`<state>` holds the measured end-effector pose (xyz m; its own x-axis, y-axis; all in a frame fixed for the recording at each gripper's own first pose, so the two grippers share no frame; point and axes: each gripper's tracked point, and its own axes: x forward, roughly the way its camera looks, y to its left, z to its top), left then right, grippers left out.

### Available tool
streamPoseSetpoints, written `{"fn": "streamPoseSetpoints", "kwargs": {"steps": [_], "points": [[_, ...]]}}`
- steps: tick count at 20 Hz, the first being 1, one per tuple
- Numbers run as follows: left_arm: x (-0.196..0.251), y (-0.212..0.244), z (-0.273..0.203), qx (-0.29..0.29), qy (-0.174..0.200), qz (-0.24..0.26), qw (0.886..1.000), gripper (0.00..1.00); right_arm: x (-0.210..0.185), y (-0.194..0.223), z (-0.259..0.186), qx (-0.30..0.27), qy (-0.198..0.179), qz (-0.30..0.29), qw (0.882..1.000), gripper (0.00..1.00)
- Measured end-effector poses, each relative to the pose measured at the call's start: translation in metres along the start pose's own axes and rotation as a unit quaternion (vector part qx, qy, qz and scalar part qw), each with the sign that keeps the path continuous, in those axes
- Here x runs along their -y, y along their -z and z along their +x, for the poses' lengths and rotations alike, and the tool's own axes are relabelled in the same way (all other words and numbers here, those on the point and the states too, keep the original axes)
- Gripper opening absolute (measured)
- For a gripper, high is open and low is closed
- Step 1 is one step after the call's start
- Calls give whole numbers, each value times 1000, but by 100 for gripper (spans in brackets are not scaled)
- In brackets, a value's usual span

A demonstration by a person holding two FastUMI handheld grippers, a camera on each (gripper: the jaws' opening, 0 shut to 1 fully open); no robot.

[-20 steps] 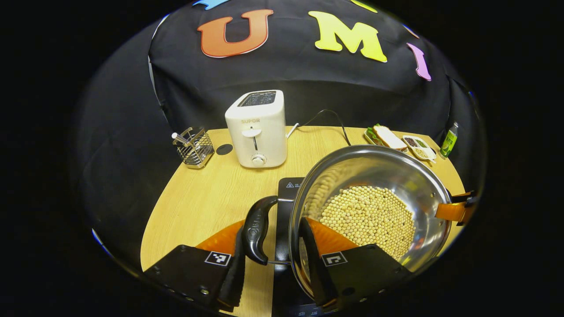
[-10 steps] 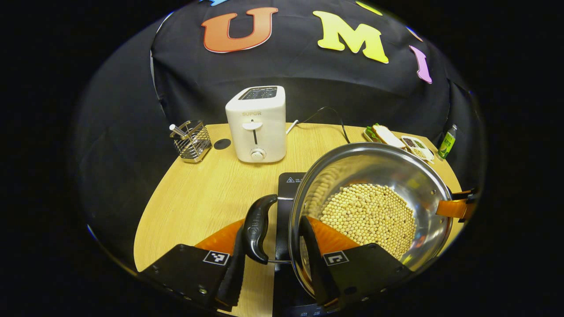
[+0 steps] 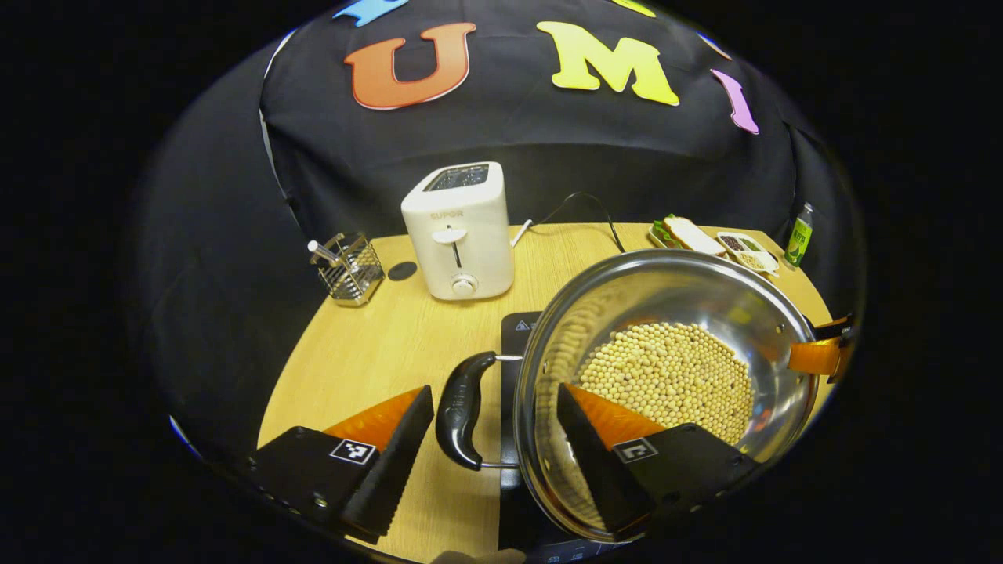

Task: First push the handle of the pot to place it horizontally, then grasp the pot with both hands and set it on the induction cooktop.

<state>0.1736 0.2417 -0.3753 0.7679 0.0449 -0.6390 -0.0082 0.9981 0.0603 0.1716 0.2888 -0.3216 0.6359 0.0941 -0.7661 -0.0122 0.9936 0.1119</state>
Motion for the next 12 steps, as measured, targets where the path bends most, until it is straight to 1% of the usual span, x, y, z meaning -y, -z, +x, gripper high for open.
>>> {"fn": "streamPoseSetpoints", "kwargs": {"steps": [1, 2, 3, 4, 5, 6, 7, 8, 9, 12], "points": [[-3, -7, -2, 14, -6, 0, 1000, 96, 2, -2, 0, 7, 2, -2, 1000, 75], [-7, -11, -5, 20, -15, 1, 1000, 97, 4, -6, -1, 16, 1, -5, 1000, 75], [-11, -13, -8, 24, -23, 1, 999, 97, 5, -8, -3, 22, -2, -11, 1000, 80], [-13, -15, -12, 28, -28, 1, 999, 97, 8, -12, -5, 27, -4, -17, 999, 80], [-15, -18, -15, 33, -34, 2, 999, 97, 8, -15, -8, 36, -9, -22, 999, 84], [-17, -20, -21, 38, -40, 4, 998, 97, 10, -18, -12, 45, -11, -32, 998, 84], [-16, -24, -26, 46, -42, 4, 998, 97, 14, -23, -17, 57, -6, -39, 998, 80], [-15, -27, -32, 51, -46, 4, 998, 97, 16, -27, -22, 68, -9, -46, 997, 84], [-14, -32, -38, 58, -51, 4, 997, 97, 17, -28, -27, 78, -10, -53, 996, 80], [-2, -48, -59, 85, -52, 5, 995, 97, 24, -35, -47, 102, -15, -70, 992, 80]]}}
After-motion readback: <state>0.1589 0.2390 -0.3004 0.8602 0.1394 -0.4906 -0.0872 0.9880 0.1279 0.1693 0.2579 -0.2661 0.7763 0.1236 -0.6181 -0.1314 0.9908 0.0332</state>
